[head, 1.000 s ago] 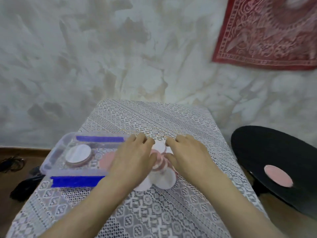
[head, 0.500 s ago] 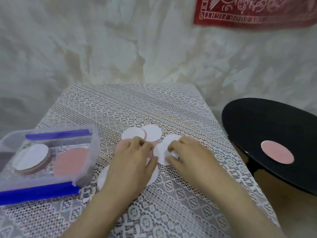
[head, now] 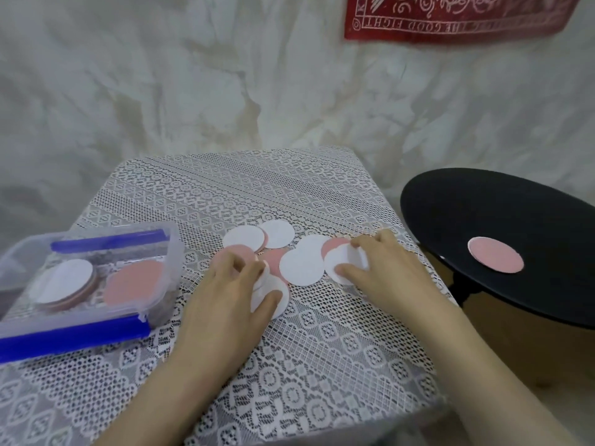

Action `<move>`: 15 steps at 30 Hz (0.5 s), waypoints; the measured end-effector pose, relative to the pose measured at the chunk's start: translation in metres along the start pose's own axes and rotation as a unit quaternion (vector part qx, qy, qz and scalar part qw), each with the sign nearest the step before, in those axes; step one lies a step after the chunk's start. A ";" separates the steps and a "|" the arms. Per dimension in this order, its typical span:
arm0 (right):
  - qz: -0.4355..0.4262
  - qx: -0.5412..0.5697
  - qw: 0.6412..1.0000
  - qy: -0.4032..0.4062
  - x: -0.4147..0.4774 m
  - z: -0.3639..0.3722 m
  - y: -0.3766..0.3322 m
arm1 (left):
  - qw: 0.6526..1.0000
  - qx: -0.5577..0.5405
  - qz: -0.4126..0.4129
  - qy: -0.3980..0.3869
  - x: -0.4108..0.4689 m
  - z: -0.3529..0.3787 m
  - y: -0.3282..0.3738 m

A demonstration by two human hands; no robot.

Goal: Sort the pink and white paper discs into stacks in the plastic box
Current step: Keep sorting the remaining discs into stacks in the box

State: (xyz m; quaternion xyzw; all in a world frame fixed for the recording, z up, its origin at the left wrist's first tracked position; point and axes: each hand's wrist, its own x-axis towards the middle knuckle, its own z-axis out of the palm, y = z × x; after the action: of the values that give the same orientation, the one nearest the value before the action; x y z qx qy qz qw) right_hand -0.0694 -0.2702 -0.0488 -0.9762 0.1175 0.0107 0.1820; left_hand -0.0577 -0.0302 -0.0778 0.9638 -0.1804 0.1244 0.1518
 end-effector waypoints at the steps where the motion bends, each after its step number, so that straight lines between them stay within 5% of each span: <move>1: 0.000 0.006 1.000 0.001 -0.001 0.001 -0.001 | 1.000 0.006 -0.008 -0.005 -0.002 0.000 0.001; 15: -0.077 0.065 0.994 -0.045 -0.004 0.008 -0.020 | 1.000 -0.023 0.015 0.005 0.001 -0.001 0.001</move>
State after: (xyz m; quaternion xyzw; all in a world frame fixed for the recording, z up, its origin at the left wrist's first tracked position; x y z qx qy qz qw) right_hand -0.0683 -0.2480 -0.0486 -0.9671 0.0342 0.0333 0.2501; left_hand -0.0571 -0.0313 -0.0761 0.9565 -0.1967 0.1276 0.1735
